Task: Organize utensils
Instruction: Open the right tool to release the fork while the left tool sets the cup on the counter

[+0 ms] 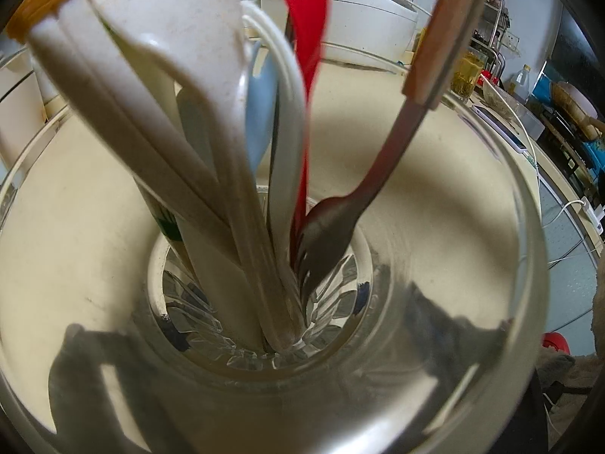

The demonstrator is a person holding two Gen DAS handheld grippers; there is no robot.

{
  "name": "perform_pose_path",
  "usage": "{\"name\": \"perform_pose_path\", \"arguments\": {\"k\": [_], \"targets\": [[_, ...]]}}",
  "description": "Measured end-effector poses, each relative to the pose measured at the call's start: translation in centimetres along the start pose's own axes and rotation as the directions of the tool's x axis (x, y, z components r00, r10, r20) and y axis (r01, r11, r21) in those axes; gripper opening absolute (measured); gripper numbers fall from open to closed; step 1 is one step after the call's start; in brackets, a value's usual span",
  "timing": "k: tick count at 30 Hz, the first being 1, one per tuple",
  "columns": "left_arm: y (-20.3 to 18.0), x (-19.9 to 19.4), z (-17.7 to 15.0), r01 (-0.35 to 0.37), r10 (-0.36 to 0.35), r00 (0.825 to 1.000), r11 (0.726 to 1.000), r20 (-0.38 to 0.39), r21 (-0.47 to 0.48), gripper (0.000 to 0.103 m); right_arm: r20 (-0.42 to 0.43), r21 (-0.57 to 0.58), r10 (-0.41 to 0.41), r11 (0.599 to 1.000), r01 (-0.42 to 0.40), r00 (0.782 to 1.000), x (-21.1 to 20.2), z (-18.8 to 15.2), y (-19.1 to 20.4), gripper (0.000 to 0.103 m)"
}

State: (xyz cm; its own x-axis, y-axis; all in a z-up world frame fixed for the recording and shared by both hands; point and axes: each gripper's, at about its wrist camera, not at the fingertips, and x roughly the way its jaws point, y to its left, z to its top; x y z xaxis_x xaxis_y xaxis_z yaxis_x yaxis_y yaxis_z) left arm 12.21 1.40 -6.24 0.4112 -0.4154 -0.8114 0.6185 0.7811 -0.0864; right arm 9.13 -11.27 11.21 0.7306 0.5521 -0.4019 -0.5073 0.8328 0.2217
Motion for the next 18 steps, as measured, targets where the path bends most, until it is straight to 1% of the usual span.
{"name": "perform_pose_path", "arguments": {"k": [4, 5, 8, 10, 11, 12, 15, 17, 18], "targets": [[0.0, 0.0, 0.0, -0.008, 0.008, 1.000, 1.000, -0.001, 0.000, 0.100, 0.034, 0.054, -0.020, 0.998, 0.018, 0.999, -1.9, -0.4, -1.4, 0.021], [-0.1, 0.0, -0.1, -0.011, 0.011, 1.000, 1.000, -0.001, 0.000, 0.100, 0.045, 0.071, -0.026, 0.997, 0.023, 0.999, -2.5, -0.6, -1.8, 0.023], [-0.3, 0.0, -0.1, -0.023, 0.023, 1.000, 1.000, -0.005, 0.000, 0.100, 0.085, 0.144, -0.044, 0.989, 0.032, 0.995, -4.7, -1.4, -3.1, 0.025], [-0.5, 0.0, -0.2, -0.035, 0.035, 0.999, 0.999, -0.008, 0.008, 0.100, 0.107, 0.202, -0.042, 0.979, 0.020, 0.993, -5.8, -1.9, -4.2, 0.031], [-0.5, 0.0, -0.3, -0.040, 0.040, 0.999, 0.999, -0.009, 0.013, 0.100, 0.115, 0.241, -0.037, 0.970, 0.008, 0.993, -6.5, -2.3, -5.0, 0.038], [-0.6, -0.1, -0.4, -0.047, 0.047, 0.999, 0.999, -0.011, 0.016, 0.100, 0.118, 0.266, -0.031, 0.964, -0.001, 0.992, -6.8, -2.5, -5.5, 0.042], [-0.7, -0.6, -1.0, -0.088, 0.088, 0.996, 0.996, -0.007, 0.016, 0.100, 0.121, 0.333, 0.006, 0.942, -0.046, 0.993, -7.5, -3.5, -7.1, 0.047], [-0.7, -1.9, -1.7, -0.123, 0.123, 0.992, 0.992, 0.034, 0.000, 0.100, 0.112, 0.359, 0.050, 0.929, -0.087, 0.992, -7.4, -4.4, -7.6, 0.053], [-0.7, -2.7, -2.1, -0.137, 0.138, 0.989, 0.990, 0.058, -0.016, 0.100, 0.101, 0.369, 0.074, 0.923, -0.107, 0.992, -7.1, -4.9, -7.8, 0.055]]}}
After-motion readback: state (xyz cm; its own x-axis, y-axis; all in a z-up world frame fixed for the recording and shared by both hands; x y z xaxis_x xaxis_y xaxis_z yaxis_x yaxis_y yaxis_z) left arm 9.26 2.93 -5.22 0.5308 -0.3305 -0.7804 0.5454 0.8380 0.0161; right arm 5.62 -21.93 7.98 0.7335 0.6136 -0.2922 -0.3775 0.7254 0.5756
